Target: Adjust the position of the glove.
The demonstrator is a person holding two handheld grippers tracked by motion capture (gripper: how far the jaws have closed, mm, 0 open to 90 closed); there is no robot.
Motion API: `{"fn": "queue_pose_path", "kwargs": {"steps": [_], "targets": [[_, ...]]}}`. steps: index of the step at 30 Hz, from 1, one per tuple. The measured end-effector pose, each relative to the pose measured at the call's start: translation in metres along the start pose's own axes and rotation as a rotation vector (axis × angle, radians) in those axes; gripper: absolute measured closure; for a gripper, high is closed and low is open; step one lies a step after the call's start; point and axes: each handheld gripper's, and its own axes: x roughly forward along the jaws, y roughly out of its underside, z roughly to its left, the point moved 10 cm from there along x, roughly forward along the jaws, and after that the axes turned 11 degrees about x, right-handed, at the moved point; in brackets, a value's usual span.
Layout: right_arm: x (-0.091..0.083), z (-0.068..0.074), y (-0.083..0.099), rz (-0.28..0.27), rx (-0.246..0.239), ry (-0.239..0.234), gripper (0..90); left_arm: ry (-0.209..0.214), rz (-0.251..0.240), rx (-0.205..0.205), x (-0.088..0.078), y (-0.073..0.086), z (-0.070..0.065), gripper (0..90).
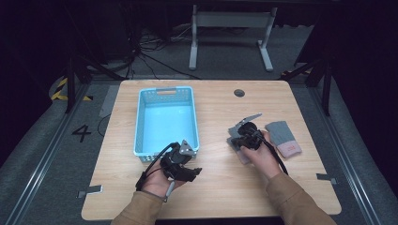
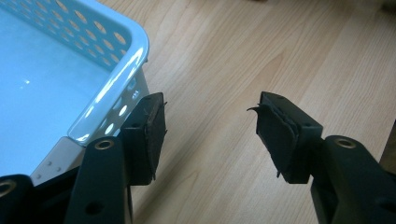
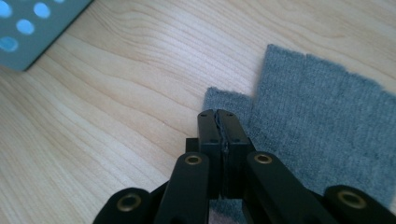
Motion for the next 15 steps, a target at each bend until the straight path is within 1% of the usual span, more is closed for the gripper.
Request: {"fn": "queue_pose_path", "kwargs": {"steps": [4, 9, 14, 15], "targets": [[0.0058, 0.0003, 0.0027, 0.020, -0.006, 0.004, 89.8, 0.001, 0.004, -0.003, 0.0008, 0.0011, 0.0003, 42.8], [0.0050, 0.0021, 0.0047, 0.031, -0.009, -0.009, 89.8, 0.005, 0.004, -0.002, 0.0014, 0.0008, -0.0001, 42.6], [0.0026, 0.0079, 0.0099, 0.054, -0.032, -0.025, 89.8, 0.009, 0.001, 0.002, 0.0021, -0.0012, -0.0004, 42.4], [0.0021, 0.0091, 0.0110, 0.056, -0.030, -0.026, 89.8, 0.010, 0.002, 0.004, 0.0024, -0.0015, -0.0003, 42.4]]}}
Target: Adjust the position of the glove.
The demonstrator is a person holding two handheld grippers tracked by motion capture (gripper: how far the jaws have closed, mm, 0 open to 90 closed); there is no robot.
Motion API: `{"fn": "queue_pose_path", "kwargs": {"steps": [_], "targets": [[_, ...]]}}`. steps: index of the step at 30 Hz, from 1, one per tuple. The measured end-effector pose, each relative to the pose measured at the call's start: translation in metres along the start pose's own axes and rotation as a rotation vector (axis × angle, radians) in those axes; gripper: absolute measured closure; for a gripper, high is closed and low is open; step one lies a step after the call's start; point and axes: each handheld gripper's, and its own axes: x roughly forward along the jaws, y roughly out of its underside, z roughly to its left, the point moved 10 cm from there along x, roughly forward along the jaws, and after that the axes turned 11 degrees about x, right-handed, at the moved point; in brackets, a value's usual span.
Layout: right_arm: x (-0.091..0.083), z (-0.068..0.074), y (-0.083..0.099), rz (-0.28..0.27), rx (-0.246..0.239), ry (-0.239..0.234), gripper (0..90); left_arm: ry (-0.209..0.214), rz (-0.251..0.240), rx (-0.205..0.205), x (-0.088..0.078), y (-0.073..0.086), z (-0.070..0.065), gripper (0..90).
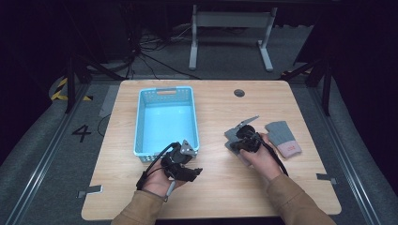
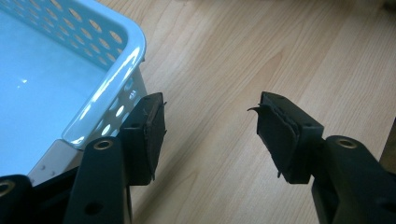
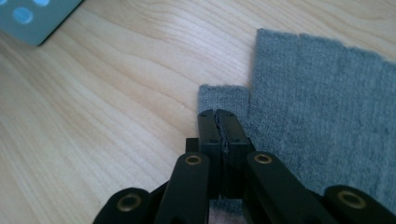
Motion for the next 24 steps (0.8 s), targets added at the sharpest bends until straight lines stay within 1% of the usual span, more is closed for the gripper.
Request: {"fn": "queue_pose_path", "kwargs": {"steps": [7, 12, 17, 20, 22, 24], "targets": [[-0.005, 0.007, 0.010, 0.037, -0.012, -0.029, 89.8, 0.015, 0.005, 0.011, 0.003, -0.004, -0.001, 42.1], [-0.008, 0.012, 0.018, 0.065, -0.024, -0.044, 89.8, 0.018, 0.002, 0.020, 0.006, -0.007, -0.001, 42.0], [-0.011, 0.016, 0.025, 0.094, -0.038, -0.061, 89.8, 0.025, 0.003, 0.023, 0.006, -0.009, -0.001, 41.9], [-0.014, 0.018, 0.029, 0.113, -0.048, -0.068, 89.8, 0.024, -0.001, 0.024, 0.007, -0.010, -0.001, 41.8], [-0.015, 0.019, 0.032, 0.123, -0.044, -0.074, 89.8, 0.024, -0.003, 0.023, 0.007, -0.011, -0.001, 41.8], [-0.016, 0.019, 0.035, 0.132, -0.054, -0.078, 89.8, 0.024, -0.003, 0.021, 0.007, -0.011, -0.001, 41.6]]}}
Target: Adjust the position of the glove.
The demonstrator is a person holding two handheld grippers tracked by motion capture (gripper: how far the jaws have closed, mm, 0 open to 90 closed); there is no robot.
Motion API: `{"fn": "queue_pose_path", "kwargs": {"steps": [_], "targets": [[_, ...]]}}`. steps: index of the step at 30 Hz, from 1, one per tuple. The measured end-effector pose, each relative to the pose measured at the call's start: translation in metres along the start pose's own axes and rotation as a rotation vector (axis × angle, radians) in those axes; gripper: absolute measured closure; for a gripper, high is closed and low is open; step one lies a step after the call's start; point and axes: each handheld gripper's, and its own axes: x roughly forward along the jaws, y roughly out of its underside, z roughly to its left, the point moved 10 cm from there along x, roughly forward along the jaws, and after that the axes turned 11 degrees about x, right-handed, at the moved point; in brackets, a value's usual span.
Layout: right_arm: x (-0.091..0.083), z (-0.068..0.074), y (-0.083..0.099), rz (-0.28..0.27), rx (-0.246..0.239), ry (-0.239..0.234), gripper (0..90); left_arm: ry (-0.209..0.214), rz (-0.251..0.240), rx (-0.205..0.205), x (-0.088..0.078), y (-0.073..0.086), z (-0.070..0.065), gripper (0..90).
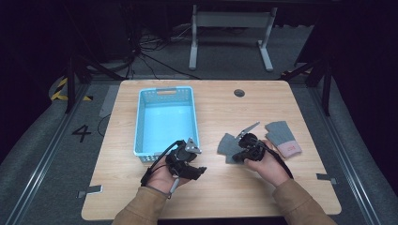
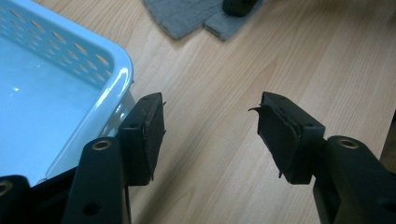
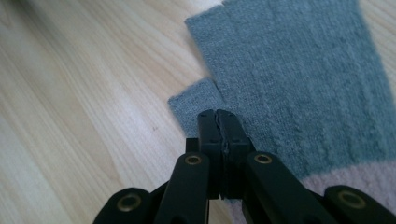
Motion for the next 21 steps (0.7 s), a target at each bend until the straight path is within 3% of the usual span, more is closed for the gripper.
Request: {"fn": "queue_pose_path", "kwargs": {"steps": [21], "targets": [[-0.008, 0.012, 0.025, 0.106, -0.027, -0.031, 89.7, 0.011, -0.003, 0.011, 0.003, -0.005, 0.000, 41.7]]}}
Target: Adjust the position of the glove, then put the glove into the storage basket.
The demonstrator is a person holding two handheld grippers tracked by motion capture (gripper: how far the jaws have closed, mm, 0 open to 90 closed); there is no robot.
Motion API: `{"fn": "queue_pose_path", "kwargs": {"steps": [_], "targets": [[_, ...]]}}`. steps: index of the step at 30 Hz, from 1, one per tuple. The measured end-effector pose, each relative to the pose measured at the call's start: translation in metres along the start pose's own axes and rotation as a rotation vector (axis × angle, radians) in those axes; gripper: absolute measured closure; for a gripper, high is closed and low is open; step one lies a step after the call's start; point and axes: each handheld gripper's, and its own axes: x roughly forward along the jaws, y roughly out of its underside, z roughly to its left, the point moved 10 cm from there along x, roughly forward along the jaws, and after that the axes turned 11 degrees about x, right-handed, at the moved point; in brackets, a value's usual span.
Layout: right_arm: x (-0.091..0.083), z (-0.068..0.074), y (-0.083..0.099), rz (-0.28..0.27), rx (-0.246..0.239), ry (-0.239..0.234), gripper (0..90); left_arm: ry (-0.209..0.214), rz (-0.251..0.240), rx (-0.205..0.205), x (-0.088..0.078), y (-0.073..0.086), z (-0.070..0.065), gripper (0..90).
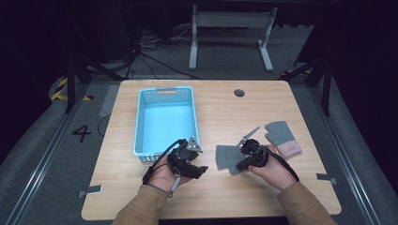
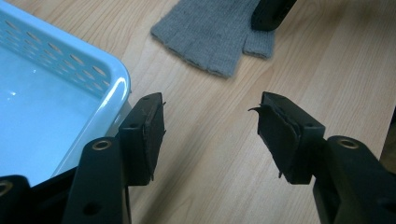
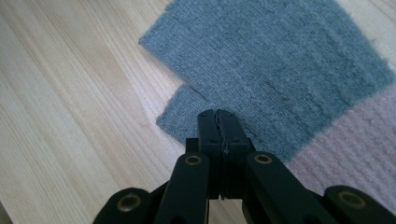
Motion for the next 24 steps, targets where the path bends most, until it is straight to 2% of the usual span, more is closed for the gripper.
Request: {"fn": "queue_pose_path", "kwargs": {"steps": [5, 9, 16, 24], "targets": [[-0.001, 0.002, 0.003, 0.012, 0.000, -0.009, 89.7, 0.002, 0.002, 0.006, 0.001, -0.002, -0.001, 41.4], [-0.005, 0.002, 0.002, -0.009, 0.007, -0.015, 89.6, 0.004, 0.004, 0.014, 0.003, -0.003, -0.002, 41.4], [-0.024, -0.001, -0.006, -0.120, 0.022, -0.014, 89.5, 0.005, 0.000, 0.017, 0.004, -0.006, -0.001, 41.4], [-0.052, -0.023, -0.010, -0.252, 0.079, 0.018, 89.5, 0.010, 0.000, 0.027, 0.006, -0.008, -0.003, 41.4]]}}
